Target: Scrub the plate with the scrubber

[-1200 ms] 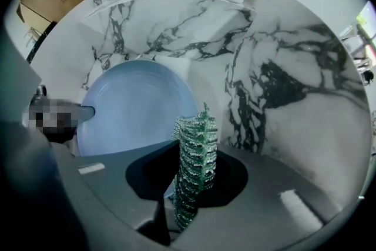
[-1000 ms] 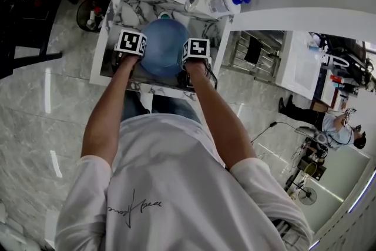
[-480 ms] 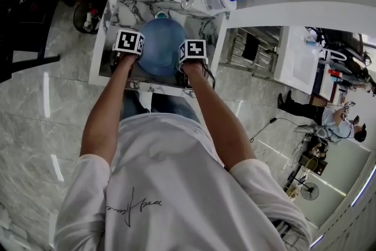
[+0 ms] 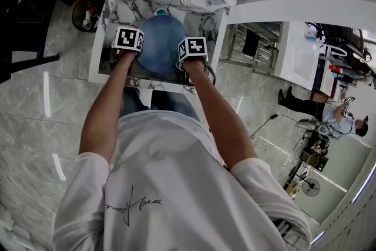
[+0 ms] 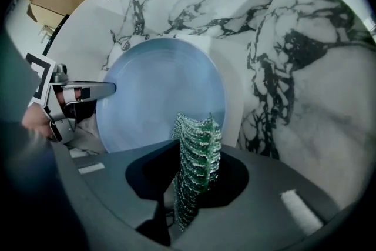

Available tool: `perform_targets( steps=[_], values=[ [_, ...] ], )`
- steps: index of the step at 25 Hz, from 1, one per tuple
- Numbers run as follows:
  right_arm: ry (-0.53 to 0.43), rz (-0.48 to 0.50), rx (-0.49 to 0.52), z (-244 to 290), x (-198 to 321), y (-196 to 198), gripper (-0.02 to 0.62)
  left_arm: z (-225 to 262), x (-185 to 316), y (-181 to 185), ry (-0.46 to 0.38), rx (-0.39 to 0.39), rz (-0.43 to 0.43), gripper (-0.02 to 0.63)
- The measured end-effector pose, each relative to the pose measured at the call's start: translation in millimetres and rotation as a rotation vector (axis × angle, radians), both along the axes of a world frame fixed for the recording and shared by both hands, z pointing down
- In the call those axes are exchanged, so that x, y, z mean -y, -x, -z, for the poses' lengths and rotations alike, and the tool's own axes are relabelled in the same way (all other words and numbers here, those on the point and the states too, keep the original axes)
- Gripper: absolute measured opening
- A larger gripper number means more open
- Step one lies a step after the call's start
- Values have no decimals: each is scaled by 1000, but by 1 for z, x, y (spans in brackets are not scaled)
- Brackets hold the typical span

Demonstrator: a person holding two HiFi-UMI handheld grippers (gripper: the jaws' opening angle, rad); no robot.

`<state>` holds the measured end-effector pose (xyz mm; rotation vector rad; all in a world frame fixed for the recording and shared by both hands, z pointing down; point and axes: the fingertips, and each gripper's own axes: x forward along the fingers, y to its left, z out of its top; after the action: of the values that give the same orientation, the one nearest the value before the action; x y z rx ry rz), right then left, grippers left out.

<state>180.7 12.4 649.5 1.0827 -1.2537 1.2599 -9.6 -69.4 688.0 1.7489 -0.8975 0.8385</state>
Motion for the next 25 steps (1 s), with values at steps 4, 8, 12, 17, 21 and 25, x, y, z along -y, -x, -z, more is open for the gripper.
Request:
perform_targets(
  steps=[4,8,12,17,21,25],
  values=[
    [30,12,61,-2,-7,10,54,0,0,0,-1,1,-2,89],
    [46,15,86,-5,-9,15,54,0,0,1,-2,5,-1,89],
    [54,16,103,-6,-9,16,54,1,0,1,-2,9,-3,89],
    [61,7,140,-8,-11,20,54,1,1,1,-4,7,-1,88],
    [72,-2,185,-11,-13,27,54,2,1,1,-5,6,-1,87],
    [84,-6,226,-13,-15,33,54,1,0,1,-3,4,0,89]
  ],
)
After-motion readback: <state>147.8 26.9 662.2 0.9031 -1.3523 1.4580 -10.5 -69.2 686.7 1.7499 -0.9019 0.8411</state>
